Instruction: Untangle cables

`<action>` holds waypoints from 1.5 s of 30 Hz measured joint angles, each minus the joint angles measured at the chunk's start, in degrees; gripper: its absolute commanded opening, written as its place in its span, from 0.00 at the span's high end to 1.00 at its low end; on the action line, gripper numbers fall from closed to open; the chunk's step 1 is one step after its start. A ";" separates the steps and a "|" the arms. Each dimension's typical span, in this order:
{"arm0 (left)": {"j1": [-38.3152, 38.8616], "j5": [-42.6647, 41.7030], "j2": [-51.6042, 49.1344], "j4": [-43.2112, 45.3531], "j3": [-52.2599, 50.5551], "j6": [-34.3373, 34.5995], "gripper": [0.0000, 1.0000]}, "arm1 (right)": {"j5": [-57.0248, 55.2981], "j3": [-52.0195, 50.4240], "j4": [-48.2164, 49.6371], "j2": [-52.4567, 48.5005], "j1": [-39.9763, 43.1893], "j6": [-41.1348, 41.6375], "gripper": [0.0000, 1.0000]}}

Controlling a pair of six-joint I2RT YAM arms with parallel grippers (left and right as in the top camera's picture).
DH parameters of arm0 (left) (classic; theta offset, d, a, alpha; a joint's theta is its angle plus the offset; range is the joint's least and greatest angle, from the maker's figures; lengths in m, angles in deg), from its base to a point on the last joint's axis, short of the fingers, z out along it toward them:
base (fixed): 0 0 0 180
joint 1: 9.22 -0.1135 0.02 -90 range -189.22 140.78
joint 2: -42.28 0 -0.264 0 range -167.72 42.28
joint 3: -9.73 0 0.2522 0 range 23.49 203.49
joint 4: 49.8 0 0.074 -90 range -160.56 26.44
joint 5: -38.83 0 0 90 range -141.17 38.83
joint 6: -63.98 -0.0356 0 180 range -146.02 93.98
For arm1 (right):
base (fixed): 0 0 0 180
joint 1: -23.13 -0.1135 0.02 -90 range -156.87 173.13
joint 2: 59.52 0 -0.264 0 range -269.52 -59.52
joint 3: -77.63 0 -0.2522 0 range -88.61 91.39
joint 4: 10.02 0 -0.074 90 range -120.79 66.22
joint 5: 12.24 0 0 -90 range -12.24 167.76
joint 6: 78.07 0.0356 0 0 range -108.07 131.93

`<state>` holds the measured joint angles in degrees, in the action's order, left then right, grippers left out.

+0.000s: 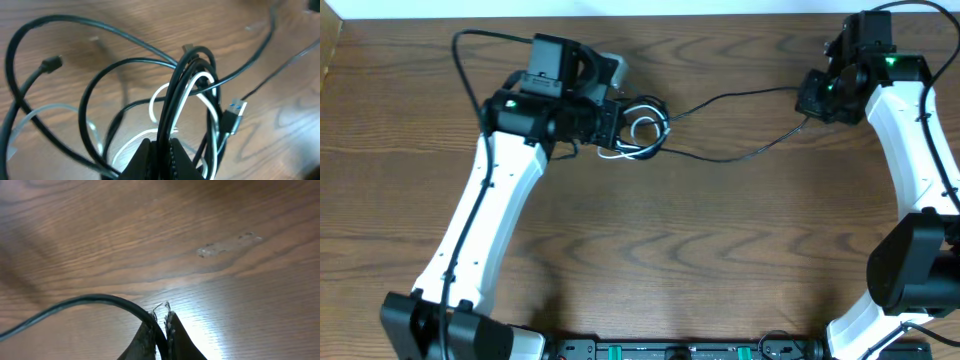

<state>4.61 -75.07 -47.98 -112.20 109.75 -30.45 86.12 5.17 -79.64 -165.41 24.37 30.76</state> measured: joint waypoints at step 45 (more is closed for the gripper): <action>-7.48 4.94 1.01 -3.32 0.00 5.99 0.92 | 2.38 -4.26 4.96 -4.17 15.30 -4.24 0.92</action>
<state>-2.87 -70.13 -46.97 -115.52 109.75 -24.46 88.50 0.91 -74.68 -169.58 39.67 26.52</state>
